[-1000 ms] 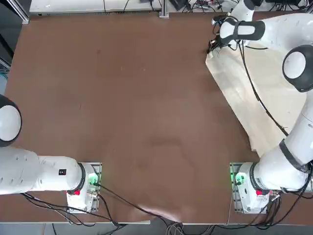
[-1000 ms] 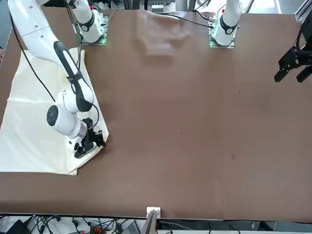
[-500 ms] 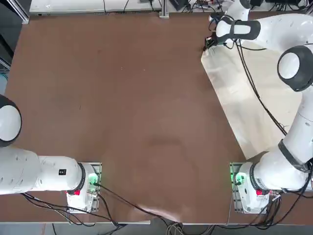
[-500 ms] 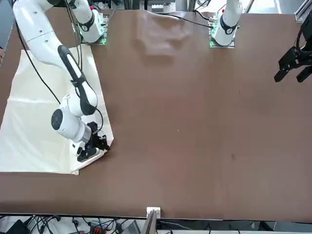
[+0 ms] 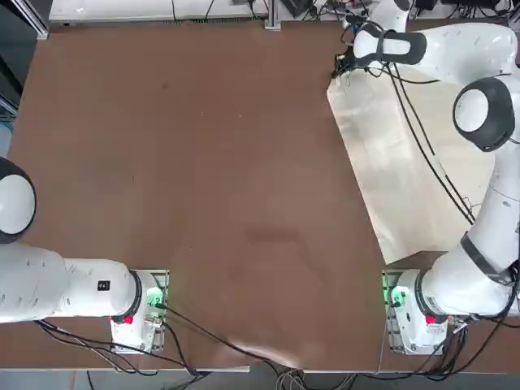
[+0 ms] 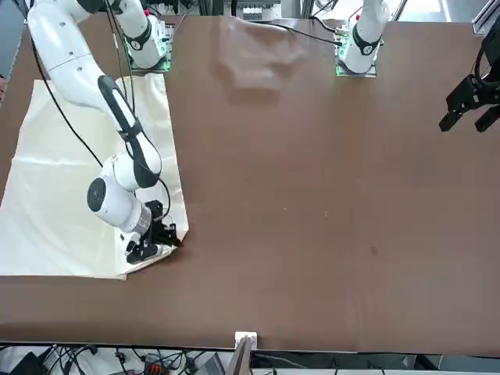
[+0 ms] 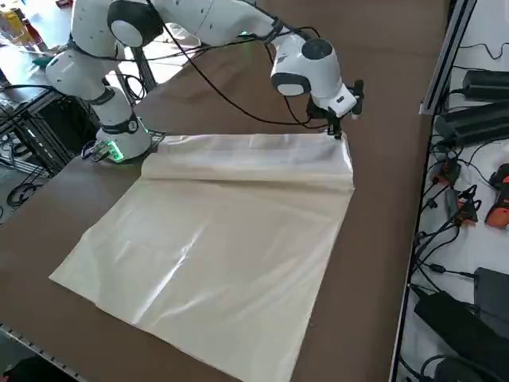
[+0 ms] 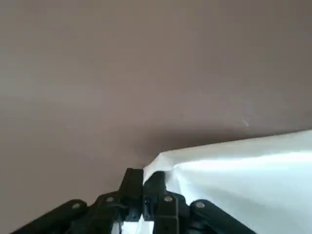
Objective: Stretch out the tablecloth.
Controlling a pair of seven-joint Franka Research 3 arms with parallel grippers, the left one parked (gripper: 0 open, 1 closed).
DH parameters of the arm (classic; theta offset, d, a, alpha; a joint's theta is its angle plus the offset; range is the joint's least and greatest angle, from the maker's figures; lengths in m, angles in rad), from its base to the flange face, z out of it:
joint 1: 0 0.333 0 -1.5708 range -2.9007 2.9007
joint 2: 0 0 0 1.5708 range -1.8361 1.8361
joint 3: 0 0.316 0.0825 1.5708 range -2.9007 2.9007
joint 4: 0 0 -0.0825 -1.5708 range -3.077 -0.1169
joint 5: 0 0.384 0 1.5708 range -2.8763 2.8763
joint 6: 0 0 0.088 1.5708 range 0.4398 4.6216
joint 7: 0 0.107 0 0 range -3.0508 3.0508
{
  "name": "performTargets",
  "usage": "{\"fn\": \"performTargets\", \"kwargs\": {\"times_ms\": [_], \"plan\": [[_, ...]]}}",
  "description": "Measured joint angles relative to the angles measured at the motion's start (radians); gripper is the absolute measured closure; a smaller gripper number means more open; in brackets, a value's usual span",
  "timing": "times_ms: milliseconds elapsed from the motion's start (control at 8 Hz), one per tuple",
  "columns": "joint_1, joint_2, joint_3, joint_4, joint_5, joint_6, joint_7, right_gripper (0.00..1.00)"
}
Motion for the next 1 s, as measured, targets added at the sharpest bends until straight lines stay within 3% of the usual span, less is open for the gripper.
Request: {"fn": "performTargets", "kwargs": {"times_ms": [1000], "plan": [[0.076, 0.085, -0.002, 0.132, 0.103, -0.02, 0.097, 0.98]]}}
